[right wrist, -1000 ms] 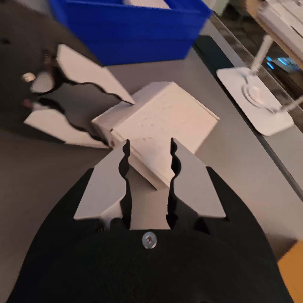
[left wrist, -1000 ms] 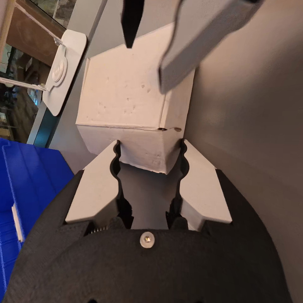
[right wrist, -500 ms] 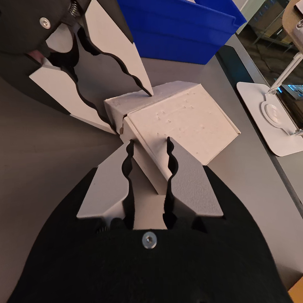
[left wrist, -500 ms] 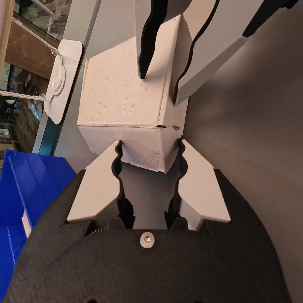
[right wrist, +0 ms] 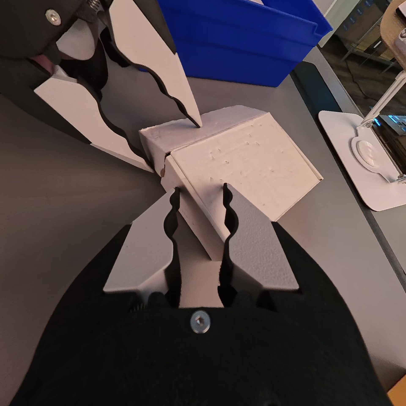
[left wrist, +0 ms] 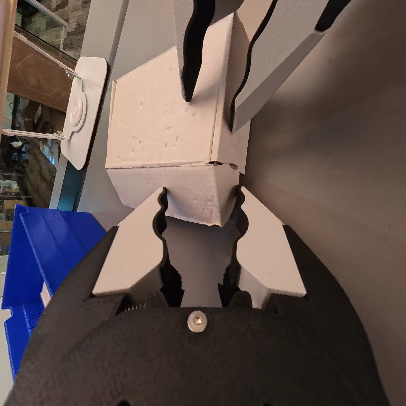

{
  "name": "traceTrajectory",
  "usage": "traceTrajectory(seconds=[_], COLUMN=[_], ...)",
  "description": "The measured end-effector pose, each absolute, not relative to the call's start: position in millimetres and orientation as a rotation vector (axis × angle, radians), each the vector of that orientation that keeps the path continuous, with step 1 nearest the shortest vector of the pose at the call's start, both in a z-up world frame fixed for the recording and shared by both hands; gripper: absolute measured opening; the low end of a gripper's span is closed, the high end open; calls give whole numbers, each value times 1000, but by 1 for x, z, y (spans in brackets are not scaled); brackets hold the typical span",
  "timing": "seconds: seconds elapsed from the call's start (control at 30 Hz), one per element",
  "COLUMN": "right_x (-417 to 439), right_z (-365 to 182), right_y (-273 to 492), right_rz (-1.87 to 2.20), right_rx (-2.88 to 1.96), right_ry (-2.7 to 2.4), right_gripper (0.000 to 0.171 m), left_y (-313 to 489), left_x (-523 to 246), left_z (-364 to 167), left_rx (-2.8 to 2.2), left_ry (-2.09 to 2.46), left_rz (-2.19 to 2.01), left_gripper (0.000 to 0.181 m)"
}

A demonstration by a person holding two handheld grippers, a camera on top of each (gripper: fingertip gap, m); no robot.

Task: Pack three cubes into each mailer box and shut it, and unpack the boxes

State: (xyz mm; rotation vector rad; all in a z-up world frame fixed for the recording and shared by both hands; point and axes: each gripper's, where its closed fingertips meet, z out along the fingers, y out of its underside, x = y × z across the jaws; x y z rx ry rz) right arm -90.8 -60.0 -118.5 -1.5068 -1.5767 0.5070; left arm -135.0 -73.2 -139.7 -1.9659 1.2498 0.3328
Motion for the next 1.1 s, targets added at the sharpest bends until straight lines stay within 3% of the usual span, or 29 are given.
traceTrajectory(seconds=[0.57,0.77,1.1], right_x=[-90,-91,-91], right_z=[-118,-119,-119], right_y=[-58,-58,-59], right_rz=[518,511,498], right_rx=[-1505,-1503,-1480], right_ry=[-1580,-1575,-1576], right_gripper=[39,39,39], left_y=[-72,-71,-88], left_x=[-139,-132,-132], left_z=[-137,-142,-116], left_rx=[-1924,-1983,-1972], left_ry=[1274,1195,1177], left_rz=[414,307,70], left_gripper=[56,62,50])
